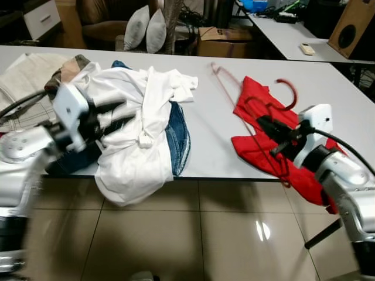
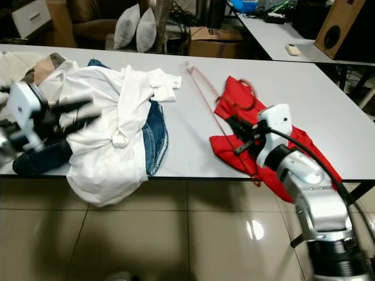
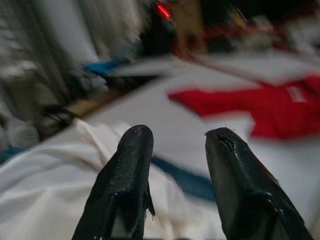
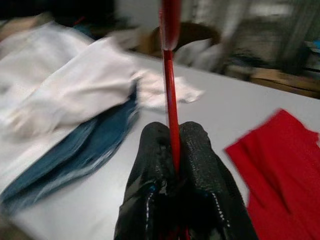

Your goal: Hang hanger

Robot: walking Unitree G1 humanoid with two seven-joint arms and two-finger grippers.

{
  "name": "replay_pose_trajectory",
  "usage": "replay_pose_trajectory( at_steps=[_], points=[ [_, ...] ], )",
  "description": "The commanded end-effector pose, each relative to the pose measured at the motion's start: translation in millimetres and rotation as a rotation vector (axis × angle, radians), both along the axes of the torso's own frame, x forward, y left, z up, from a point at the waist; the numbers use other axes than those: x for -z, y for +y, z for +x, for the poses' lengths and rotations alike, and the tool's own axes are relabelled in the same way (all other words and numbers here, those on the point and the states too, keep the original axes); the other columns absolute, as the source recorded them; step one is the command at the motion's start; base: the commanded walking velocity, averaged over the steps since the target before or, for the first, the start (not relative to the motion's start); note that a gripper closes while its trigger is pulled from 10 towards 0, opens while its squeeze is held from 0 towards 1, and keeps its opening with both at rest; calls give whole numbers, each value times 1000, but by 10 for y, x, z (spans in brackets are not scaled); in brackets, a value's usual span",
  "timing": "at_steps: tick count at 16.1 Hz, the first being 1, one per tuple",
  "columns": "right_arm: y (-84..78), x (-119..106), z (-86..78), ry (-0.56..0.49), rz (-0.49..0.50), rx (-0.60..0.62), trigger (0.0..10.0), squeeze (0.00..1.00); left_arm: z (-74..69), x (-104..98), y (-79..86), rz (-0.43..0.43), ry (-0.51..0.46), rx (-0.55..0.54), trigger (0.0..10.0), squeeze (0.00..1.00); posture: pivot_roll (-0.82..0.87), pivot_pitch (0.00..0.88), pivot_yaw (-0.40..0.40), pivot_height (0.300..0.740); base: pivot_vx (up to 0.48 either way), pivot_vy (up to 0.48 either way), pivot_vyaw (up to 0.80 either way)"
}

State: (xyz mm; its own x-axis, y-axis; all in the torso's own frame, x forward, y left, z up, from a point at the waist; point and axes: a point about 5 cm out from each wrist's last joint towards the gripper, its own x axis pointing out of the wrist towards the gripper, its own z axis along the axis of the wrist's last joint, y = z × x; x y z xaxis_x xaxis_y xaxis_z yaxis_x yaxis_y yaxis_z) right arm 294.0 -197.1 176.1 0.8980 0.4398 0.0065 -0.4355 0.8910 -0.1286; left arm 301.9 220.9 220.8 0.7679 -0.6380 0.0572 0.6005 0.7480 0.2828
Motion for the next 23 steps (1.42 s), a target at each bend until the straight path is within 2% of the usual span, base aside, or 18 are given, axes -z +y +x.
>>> replay_pose_trajectory(
  at_steps=[1,2,3,4,5,6,7,8,9,10,11,14,16,17,23],
  points=[
    [-77,-15,16,-37,40,107,10000,0,25,69,-73,-56,7,-55,10000,1000,15,0,-23,740,0,0,0],
    [-72,44,5,-32,70,169,10000,0,22,237,-179,-163,40,-95,10000,592,6,0,-13,740,0,0,0],
    [-75,113,-17,0,96,227,10000,0,32,367,-233,-256,48,-177,10000,502,-6,0,-10,740,0,0,0],
    [0,208,-83,40,76,287,10000,0,15,630,-361,-384,119,-316,10000,502,-14,0,-14,740,0,0,0],
    [44,240,-110,64,65,298,10000,0,1,699,-401,-387,129,-355,10000,502,-14,0,-14,740,0,0,0],
    [137,284,-160,93,29,292,10000,0,-28,797,-479,-370,159,-404,10000,514,-23,0,-34,740,0,0,0],
    [185,293,-188,65,-36,305,10000,0,-58,829,-538,-338,160,-428,10000,518,-19,0,-43,740,0,0,0],
    [216,296,-191,48,-44,292,10000,0,-73,832,-554,-321,157,-426,10000,514,-18,0,-47,740,0,0,0],
    [269,347,-181,17,-135,285,10000,0,-108,835,-625,-265,137,-393,10000,514,-20,0,-55,740,0,-277,0],
    [319,386,-180,22,-149,274,10000,0,-131,874,-684,-226,133,-381,10000,510,-20,0,-61,740,0,-289,0],
    [349,381,-183,20,-110,279,10000,0,-150,920,-715,-190,132,-381,10000,510,-22,0,-65,740,0,-289,0],
    [368,335,-205,9,9,296,10000,0,-168,947,-740,-205,145,-411,10000,506,-29,0,-78,740,0,-287,0],
    [385,374,-221,14,-10,301,10000,0,-151,963,-751,-202,145,-422,10000,510,-40,0,-78,740,0,-291,0],
    [383,391,-234,46,38,305,10000,0,-137,963,-752,-202,144,-431,10000,514,-44,0,-76,740,0,-289,0],
    [328,433,-210,74,58,326,10000,0,-135,942,-793,-209,143,-429,10000,510,-21,0,-70,740,0,-268,0]
  ],
)
